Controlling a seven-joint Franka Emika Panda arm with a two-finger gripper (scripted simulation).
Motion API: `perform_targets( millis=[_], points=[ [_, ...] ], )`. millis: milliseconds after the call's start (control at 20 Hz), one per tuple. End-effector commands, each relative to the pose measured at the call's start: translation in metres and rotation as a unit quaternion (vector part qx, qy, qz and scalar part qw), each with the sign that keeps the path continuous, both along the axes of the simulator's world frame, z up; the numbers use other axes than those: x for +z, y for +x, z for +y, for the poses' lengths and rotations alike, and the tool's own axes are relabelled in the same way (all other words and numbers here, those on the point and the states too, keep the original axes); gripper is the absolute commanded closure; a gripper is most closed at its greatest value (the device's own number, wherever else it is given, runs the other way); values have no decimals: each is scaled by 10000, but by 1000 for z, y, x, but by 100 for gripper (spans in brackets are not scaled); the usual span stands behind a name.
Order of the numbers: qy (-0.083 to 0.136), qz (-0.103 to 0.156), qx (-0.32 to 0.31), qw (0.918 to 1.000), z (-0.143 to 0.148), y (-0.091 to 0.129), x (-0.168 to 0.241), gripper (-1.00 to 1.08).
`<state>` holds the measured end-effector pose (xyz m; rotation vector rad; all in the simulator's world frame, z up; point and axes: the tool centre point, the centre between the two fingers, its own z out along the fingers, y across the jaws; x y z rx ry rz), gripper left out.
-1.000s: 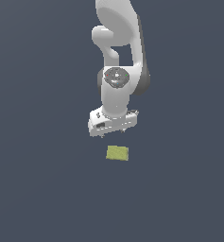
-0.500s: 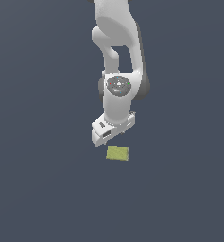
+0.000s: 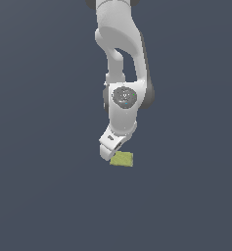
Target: Pick up the object and move it to a goal position.
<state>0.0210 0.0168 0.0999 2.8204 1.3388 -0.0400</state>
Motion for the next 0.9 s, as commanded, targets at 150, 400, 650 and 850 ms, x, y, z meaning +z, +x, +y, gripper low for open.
perform_targets(
  millis=[150, 400, 650, 850],
  points=[
    [36, 5, 800, 9968, 4, 5, -11, -92],
    [74, 2, 1511, 9885, 7, 9, -21, -92],
    [110, -7, 2135, 9769, 10, 13, -29, -92],
    [132, -16, 2500, 9681, 12, 16, -34, -92]
  ],
)
